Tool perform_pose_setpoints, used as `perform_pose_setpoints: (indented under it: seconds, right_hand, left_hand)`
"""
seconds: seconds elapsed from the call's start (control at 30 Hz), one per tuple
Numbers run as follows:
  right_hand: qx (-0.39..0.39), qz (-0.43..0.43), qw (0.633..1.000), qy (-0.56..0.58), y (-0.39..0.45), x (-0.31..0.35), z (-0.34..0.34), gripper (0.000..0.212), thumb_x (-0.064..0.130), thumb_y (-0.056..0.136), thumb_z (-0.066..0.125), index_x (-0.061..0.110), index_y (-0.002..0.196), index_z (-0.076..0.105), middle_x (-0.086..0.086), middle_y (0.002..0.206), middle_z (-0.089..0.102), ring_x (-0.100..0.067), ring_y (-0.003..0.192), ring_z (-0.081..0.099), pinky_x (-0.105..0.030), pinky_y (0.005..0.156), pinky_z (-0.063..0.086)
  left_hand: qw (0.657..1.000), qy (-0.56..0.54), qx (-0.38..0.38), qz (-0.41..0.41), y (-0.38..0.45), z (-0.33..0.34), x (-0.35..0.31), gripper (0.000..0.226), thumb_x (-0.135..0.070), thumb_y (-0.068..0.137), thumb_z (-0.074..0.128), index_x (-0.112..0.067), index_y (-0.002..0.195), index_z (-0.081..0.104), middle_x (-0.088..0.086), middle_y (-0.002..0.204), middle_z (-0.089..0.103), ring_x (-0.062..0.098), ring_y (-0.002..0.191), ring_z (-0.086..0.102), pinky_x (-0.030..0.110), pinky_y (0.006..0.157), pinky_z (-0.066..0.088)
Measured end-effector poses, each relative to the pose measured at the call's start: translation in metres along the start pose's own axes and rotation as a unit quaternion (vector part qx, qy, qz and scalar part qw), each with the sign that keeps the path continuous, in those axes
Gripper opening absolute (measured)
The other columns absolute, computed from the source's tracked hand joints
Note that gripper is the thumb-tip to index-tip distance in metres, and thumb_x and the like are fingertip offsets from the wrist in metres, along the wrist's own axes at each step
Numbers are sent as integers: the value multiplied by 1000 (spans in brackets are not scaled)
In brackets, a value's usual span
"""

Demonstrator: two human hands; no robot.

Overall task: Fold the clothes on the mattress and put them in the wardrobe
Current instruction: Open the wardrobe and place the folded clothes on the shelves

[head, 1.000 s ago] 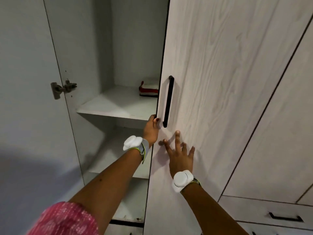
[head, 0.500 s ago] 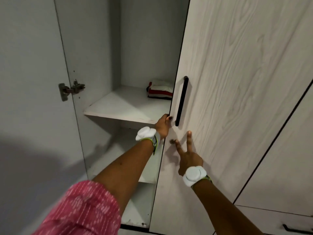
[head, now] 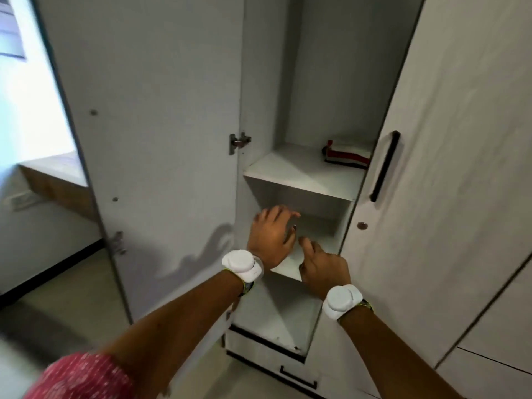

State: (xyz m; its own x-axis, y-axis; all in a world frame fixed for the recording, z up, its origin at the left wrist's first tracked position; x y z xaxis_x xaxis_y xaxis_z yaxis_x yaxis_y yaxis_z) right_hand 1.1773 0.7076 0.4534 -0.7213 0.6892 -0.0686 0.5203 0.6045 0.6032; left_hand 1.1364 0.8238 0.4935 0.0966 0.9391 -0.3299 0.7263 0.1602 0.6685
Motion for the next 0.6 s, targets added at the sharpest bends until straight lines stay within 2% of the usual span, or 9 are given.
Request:
perform_pose_setpoints:
  seconds: [0.1, 0.17, 0.23, 0.3, 0.37, 0.4, 0.47, 0.53, 0.6]
  right_hand:
    - [21, -34, 998, 57, 7, 64, 3, 71, 21, 56, 81, 17, 117, 45, -8, 83, 66, -24, 39, 53, -25, 37, 41]
    - [43, -44, 991, 120, 20, 121, 1, 67, 22, 65, 73, 20, 124, 42, -8, 102, 64, -27, 60, 63, -31, 50, 50]
    - [84, -39, 972, 216, 37, 168, 5, 66, 24, 75, 65, 23, 134, 37, -7, 128, 49, -31, 89, 64, -38, 70, 54]
    - [116, -24, 939, 322, 57, 217, 5, 73, 30, 78, 67, 29, 139, 27, -4, 143, 27, -33, 105, 59, -43, 83, 53]
    - [149, -8, 906, 395, 77, 259, 5, 85, 31, 77, 73, 34, 142, 19, 0, 149, 8, -36, 114, 53, -45, 89, 51]
    - [160, -4, 894, 419, 86, 279, 7, 92, 32, 76, 75, 36, 144, 14, 1, 151, 0, -37, 120, 49, -46, 93, 49]
    - [171, 3, 887, 429, 106, 321, 11, 105, 37, 75, 77, 42, 146, -1, 5, 153, -13, -37, 133, 35, -49, 101, 43]
    - [153, 7, 907, 392, 122, 346, 17, 113, 47, 75, 74, 40, 146, -14, 3, 154, -20, -34, 142, 20, -52, 105, 39]
    - [107, 21, 940, 324, 132, 358, 20, 111, 54, 77, 69, 36, 145, -18, -4, 156, -16, -32, 145, 13, -52, 105, 38]
  left_hand:
    - [983, 119, -138, -34, -21, -76, 28, 41, -37, 84, 54, -23, 122, 55, 14, 144, 37, 37, 136, 30, 60, 108, 28]
    - [958, 157, -213, -108, -39, -139, 65, 55, -36, 77, 62, -26, 128, 46, 14, 150, 20, 36, 140, 16, 60, 109, 18]
    - [928, 171, -284, -172, -52, -187, 97, 69, -33, 71, 66, -25, 133, 36, 22, 152, 17, 33, 139, 12, 58, 106, 17]
    - [898, 173, -328, -236, -64, -228, 129, 80, -33, 71, 70, -25, 138, 28, 29, 152, 14, 37, 141, 10, 57, 105, 19]
    - [890, 127, -331, -287, -68, -252, 158, 90, -37, 75, 71, -21, 147, 19, 26, 155, 7, 38, 143, 10, 56, 107, 19]
    - [901, 66, -314, -292, -67, -257, 174, 91, -39, 80, 69, -16, 149, 16, 21, 156, 10, 37, 143, 15, 55, 108, 21]
    - [921, -84, -250, -288, -59, -260, 211, 79, -42, 89, 63, -17, 149, 19, 14, 152, 32, 34, 136, 35, 48, 107, 32]
    - [931, -123, -199, -280, -59, -257, 223, 60, -46, 93, 54, -20, 143, 36, 6, 140, 51, 30, 123, 53, 41, 101, 42]
    - [930, -124, -212, -272, -63, -257, 228, 53, -50, 92, 53, -23, 137, 46, 2, 132, 58, 24, 114, 59, 38, 96, 46]
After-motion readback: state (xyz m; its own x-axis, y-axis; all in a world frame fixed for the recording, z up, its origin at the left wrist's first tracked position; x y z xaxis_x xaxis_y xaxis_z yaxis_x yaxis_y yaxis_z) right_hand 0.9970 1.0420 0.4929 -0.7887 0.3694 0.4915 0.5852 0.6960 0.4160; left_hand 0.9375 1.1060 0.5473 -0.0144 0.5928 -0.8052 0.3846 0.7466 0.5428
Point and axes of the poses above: each hand's wrist, its own y-axis towards the middle knuckle, its own z-axis out of the palm, x = y × z, the point moved 7 cm from there along y, towards the middle knuckle
